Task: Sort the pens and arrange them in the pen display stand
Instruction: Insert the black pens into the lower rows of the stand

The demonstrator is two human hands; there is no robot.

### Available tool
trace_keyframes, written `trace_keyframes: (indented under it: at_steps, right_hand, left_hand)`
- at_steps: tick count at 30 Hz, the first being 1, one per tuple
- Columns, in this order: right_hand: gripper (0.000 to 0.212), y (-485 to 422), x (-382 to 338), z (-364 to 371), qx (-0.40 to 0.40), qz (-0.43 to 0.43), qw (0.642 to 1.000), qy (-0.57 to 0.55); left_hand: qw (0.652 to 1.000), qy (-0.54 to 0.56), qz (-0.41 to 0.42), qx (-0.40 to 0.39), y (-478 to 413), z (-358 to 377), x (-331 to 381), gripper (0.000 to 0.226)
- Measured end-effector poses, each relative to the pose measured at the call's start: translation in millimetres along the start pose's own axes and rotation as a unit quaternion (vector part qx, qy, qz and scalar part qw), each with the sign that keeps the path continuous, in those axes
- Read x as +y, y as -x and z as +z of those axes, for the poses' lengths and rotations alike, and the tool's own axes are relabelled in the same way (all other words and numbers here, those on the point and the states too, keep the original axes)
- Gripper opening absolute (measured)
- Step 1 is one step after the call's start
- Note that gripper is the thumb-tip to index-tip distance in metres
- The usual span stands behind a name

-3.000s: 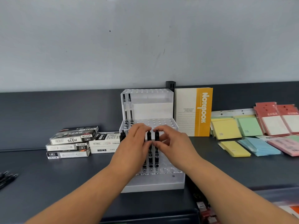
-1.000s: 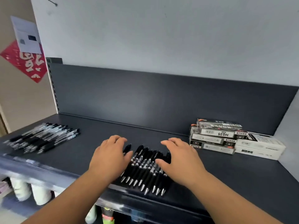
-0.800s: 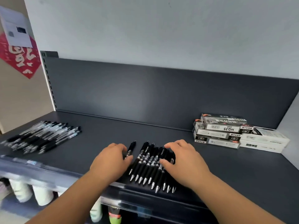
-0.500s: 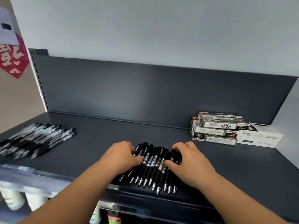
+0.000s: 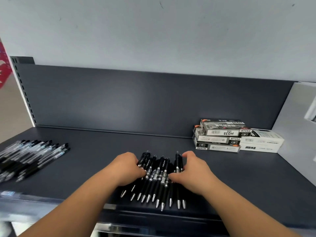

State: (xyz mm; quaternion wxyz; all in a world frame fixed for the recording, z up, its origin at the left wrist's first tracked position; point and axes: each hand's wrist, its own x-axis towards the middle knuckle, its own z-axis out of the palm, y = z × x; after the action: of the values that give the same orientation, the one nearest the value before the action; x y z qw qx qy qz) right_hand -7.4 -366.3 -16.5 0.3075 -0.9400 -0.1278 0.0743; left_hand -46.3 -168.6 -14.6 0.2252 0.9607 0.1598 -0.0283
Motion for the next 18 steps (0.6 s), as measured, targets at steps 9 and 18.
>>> trace_keyframes:
  at_steps: [9,18]
  right_hand:
    - [0.012,-1.3,4.2,-1.9,0.075,-0.004,0.990,-0.119]
    - [0.040,25.3,15.8,-41.8,0.132,0.000,0.949,-0.287]
  left_hand:
    - [0.974,0.200,0.069,0.085,15.0,-7.2,11.6,0.016]
    - [0.891,0.436,0.127,-0.007,39.4,21.2,78.7,0.008]
